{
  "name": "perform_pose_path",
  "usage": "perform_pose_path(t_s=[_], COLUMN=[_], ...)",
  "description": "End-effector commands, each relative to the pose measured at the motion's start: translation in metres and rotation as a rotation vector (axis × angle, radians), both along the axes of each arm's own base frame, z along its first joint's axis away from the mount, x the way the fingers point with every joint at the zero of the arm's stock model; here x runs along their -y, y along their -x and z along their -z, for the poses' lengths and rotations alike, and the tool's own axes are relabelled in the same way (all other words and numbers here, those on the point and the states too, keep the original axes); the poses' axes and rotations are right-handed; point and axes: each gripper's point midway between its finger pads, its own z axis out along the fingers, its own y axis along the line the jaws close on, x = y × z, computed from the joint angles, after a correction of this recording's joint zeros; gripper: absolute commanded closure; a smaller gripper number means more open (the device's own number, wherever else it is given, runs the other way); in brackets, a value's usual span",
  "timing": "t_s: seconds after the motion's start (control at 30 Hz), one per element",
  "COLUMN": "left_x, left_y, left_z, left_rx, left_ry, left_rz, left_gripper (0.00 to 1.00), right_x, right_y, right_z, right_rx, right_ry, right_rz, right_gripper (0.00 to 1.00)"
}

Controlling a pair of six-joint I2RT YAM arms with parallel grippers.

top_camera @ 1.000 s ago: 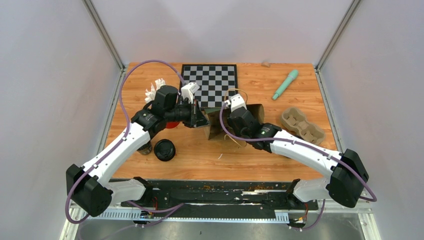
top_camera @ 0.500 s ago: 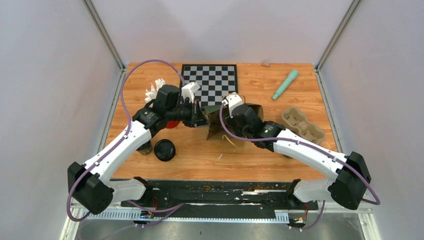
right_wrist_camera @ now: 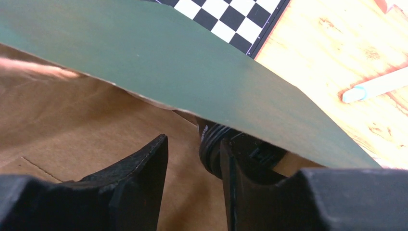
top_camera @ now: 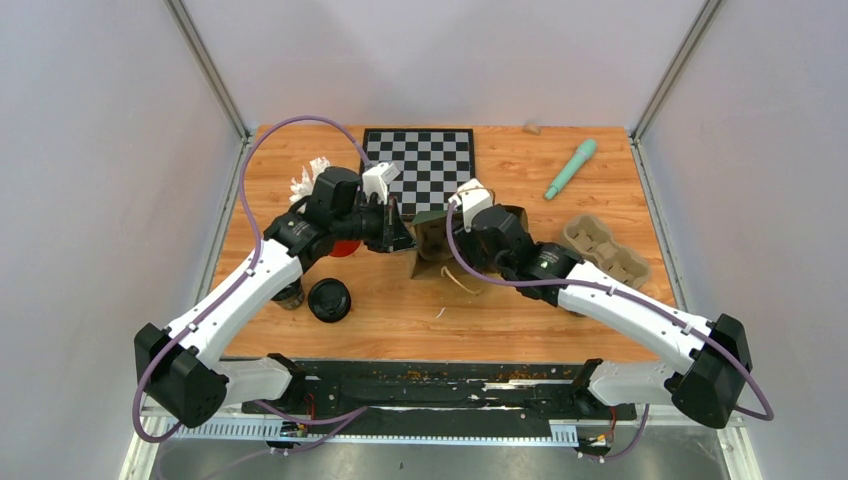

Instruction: Pack the takeout coffee

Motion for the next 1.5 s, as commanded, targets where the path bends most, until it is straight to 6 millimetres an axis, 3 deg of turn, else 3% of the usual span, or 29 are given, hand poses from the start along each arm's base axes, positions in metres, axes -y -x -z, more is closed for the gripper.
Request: perform_pose_path(t_s=[0.0, 0.37, 0.6, 0.8, 0.93, 1.47], left_x=[0.001, 0.008, 0.01, 0.01, 0.011, 0.012], left_y=[-0.001, 0.004, 0.005, 0.008, 0.008, 0.007], left_z=[-0.01, -0.003, -0.002, 0.001, 0.002, 0.002], left_rx=[0.019, -0.091, -0.111, -0.132, -0.134, -0.13], left_ry=[0.009, 0.039, 0.047, 0.053, 0.056, 0.057], left_rz=[-0.003, -0.03, -0.032, -0.029, -0.028, -0.022], left_gripper=[0.91, 0.81, 0.83, 0.86, 0.87, 0.87], right_x=[0.006, 0.015, 0.003, 0.01, 0.009, 0.001], right_y=[-0.004, -0.008, -0.016, -0.023, -0.025, -0.028], right_z=[-0.006, 0.021, 0.029, 0.039, 0.043, 0.036], right_rx=[0.036, 0.029, 0.052, 0.061, 0.06, 0.089], right_ry=[-0.047, -0.012, -0.059, -0.029, -0.042, -0.053], right_rz=[0.077, 0.168, 0.167, 0.239, 0.254, 0.207], right_gripper=[0.49, 0.38, 0.36, 0.36, 0.4, 0.75])
